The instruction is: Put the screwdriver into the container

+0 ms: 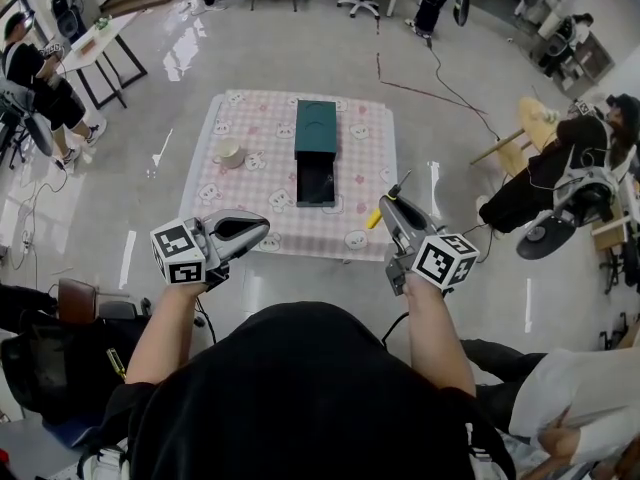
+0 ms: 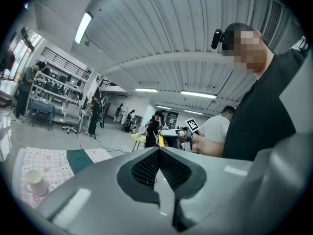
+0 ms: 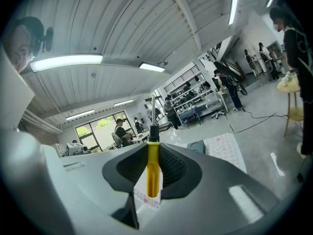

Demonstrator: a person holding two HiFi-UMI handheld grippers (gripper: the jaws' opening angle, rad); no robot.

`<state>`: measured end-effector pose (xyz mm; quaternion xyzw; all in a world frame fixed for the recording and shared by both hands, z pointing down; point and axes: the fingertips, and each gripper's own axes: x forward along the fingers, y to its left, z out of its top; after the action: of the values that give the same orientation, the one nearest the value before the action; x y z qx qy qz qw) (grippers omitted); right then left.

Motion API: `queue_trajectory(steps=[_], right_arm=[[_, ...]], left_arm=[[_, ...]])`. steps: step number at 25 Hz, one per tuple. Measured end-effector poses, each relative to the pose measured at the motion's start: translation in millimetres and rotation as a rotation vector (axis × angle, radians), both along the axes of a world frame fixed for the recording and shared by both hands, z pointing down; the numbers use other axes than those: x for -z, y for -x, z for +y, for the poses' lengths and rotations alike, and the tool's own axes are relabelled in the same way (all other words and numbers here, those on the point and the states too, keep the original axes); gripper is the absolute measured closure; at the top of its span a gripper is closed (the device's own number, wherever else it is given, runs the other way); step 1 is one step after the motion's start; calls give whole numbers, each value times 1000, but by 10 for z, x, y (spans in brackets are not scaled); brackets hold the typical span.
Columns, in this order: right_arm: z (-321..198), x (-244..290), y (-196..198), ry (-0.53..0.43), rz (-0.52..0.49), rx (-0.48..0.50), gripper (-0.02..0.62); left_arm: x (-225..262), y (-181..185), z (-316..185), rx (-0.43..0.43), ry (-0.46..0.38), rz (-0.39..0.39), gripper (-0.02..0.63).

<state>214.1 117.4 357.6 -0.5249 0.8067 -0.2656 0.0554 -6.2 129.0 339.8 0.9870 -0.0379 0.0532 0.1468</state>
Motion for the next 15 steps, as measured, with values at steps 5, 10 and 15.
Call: queue_trajectory(steps=[5, 10, 15], right_arm=[[-63, -9, -56, -1, -5, 14, 492], [-88, -3, -73, 6, -6, 29, 492], [-96, 30, -33, 6, 4, 40, 492]], left_arm=[[-54, -86, -15, -4, -5, -6, 606], [-66, -103, -45, 11, 7, -27, 606], [-29, -57, -57, 20, -2, -22, 606]])
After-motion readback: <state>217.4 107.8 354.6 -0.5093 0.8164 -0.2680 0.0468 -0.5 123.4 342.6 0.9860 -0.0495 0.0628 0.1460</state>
